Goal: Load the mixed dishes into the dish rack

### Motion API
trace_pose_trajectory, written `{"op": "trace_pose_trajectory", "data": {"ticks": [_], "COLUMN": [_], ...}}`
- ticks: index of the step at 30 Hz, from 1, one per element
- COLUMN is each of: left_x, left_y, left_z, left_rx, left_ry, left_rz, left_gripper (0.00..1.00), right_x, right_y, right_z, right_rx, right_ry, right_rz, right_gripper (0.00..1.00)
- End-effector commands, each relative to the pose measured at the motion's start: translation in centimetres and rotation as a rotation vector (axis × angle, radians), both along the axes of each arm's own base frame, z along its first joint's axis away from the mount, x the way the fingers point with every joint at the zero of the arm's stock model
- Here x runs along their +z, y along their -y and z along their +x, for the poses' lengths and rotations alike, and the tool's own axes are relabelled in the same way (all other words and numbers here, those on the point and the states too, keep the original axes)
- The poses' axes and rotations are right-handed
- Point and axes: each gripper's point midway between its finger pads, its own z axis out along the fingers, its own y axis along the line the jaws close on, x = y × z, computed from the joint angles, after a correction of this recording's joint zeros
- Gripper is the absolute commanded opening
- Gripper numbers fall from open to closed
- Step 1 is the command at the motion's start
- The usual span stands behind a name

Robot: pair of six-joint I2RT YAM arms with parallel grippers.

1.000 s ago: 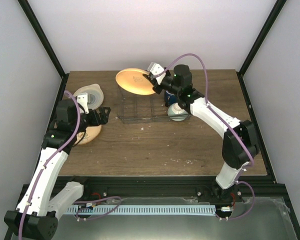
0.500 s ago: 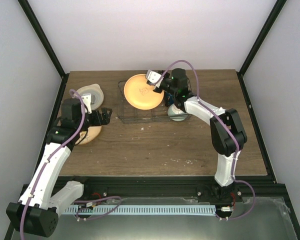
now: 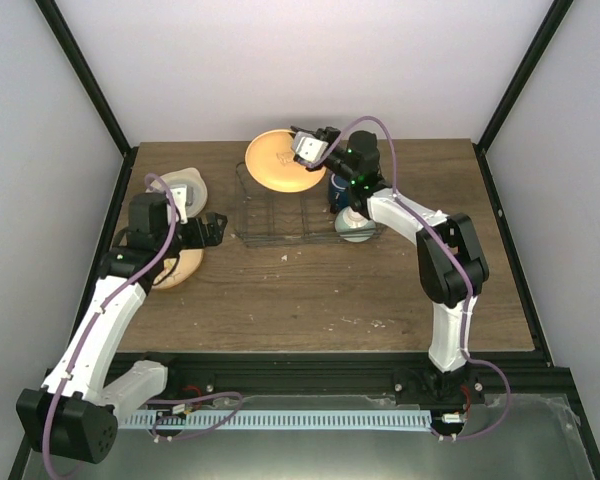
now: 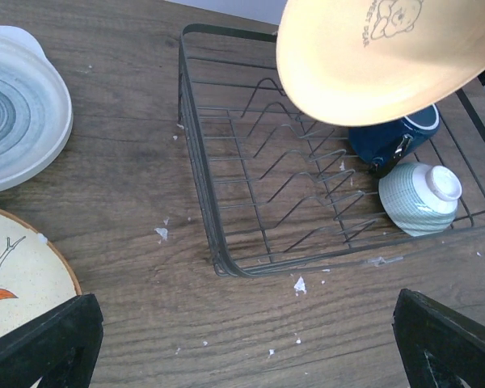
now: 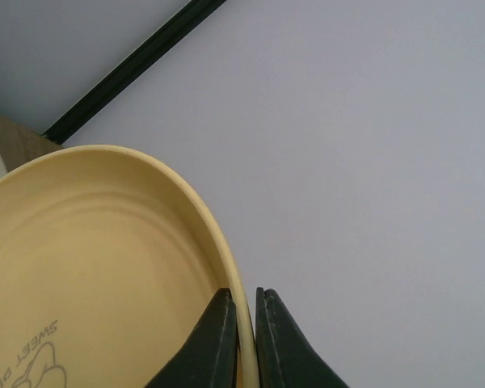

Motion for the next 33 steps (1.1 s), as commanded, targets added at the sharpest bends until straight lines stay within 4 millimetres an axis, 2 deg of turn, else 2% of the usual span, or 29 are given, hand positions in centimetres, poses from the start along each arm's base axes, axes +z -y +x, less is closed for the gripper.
{"op": "trace_pose_trajectory", "data": {"ticks": [1,5,14,20,33], "left_x": [0.2,-0.3,-0.6,-0.7,-1.3], "left_y": [0.3,0.3,0.3,0.1,0.0], "left_z": [0.6,0.9,1.1,1.2,1.6], "left_rx": [-0.015,-0.016,-0.015,-0.009,0.002], "left_ry": [0.024,0.01,0.001,-0.004,-0.023], "left_rz": [-0.005,0.004,0.006,0.011,0.016], "left_gripper": [1.0,1.0,1.0,1.0,1.0], "right_x": [4.1,4.0,0.6,-1.6,-4.6], "right_y": [0.3,0.2,-0.5,-0.8,-0.3], "right_z": [-0.7,-0.5,-0.4,-1.0,-1.3], "right_rx": [0.001,-0.01,0.012,0.048,0.089], "right_ry": [0.264,0.328,0.386,0.401,0.411], "right_rz": [0.039,0.012,-0.057,-0.085,-0.13], "right_gripper": [0.01,0.01,0.01,0.01,0.01]}}
